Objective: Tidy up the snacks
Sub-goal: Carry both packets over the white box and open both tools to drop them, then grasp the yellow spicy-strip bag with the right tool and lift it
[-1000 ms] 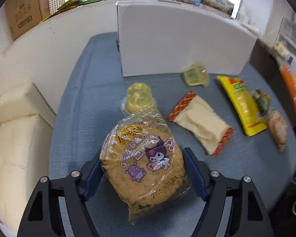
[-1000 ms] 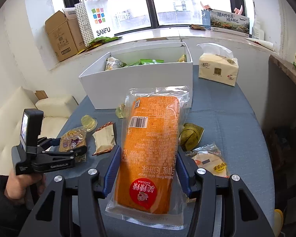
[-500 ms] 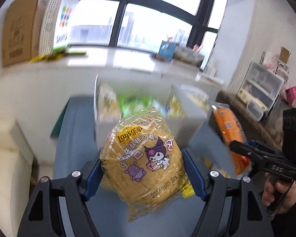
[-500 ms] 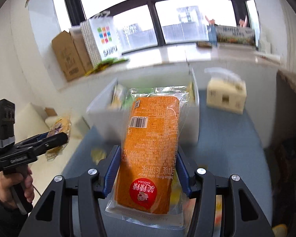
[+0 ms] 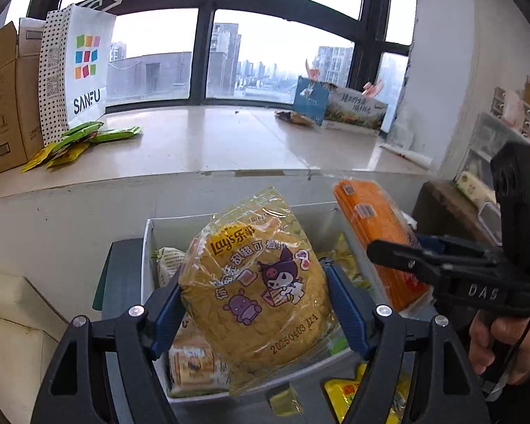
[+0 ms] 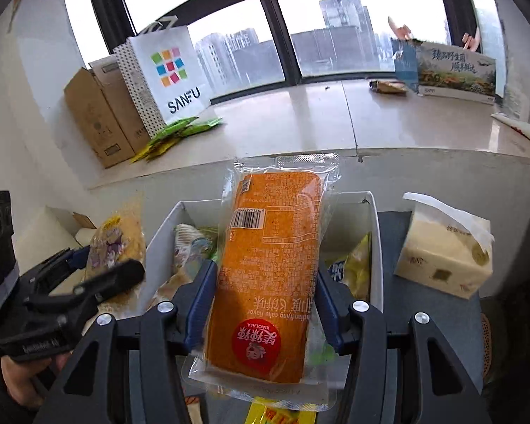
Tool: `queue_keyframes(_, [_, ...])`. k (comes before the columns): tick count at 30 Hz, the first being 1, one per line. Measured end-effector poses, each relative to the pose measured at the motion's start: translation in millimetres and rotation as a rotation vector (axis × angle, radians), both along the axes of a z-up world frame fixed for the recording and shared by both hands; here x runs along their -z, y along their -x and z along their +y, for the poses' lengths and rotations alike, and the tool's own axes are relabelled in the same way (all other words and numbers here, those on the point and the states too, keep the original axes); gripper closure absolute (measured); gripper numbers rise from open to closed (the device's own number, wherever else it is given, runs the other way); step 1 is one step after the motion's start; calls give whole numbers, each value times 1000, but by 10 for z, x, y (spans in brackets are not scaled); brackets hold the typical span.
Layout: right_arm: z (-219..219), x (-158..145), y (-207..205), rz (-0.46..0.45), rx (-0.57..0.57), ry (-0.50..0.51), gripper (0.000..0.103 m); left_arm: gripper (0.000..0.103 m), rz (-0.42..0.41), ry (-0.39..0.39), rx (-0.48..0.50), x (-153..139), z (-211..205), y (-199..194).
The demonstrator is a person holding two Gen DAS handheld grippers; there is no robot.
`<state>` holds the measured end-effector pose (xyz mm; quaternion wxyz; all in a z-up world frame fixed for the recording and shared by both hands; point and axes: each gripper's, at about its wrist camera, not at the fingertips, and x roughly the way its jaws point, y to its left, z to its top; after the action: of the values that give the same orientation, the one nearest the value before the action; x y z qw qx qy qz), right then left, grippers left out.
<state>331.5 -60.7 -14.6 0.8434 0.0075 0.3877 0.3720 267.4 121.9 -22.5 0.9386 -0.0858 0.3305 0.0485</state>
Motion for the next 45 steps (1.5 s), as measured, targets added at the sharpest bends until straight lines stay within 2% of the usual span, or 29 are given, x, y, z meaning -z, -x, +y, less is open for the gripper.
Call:
queue_keyframes(1, [37,2,-47,-7,-7,7,45,23,7,-2,2,24,2,-23])
queue_keyframes(3, [86,15,-98,-20,-14,30,36,22,32,-28,-2,82,-13,-96])
queue_keyframes(4, [90,27,-129,-12,-13,31,16,17,42,-43,-14,106,-8,-112])
queue_keyframes(5, [79,37,-154,-7,0,31,1,0,55,-53,-32,127,0,-133])
queue_keyframes(6, [55,36,-166,-16,24,26,0,0,70,-47,-55,156,21,-139])
queue_keyframes(9, [-38,23,-171,-26,57,6,0,0,64,2,-55,177,76,-120])
queue_keyframes(11, [-75,20,-175,-17,63,-1,0,0,62,-17,-67,166,71,-109])
queue_keyframes(15, [-119,-45,-72,-70,58,-8,0,0,42,-28,-64,105,41,-38])
queue_keyframes(22, [-184,-166,193,-109,34,-32,0,0,11,-46,-42,-65,-72,175])
queue_keyframes(26, [-273,-232,496,-163,12,-26,0,0,-19,-115,-49,-180,-239,405])
queue_keyframes(30, [-404,-266,810,-222,-19,-5,0,0,-42,-95,-35,-290,-353,708])
queue_keyframes(33, [-549,-255,1069,-234,-31,-12,0,0,-42,-111,-47,-306,-449,924])
queue_keyframes(37, [-713,-192,1360,-236,-26,-30,0,0,-40,-118,-57,-267,-605,1274])
queue_keyframes(41, [-846,-132,1665,-246,-19,-55,0,0,-17,-75,-77,-153,-700,1579])
queue_keyframes(45, [-916,-24,2004,-297,37,11,0,0,5,-79,-72,-20,-798,1834])
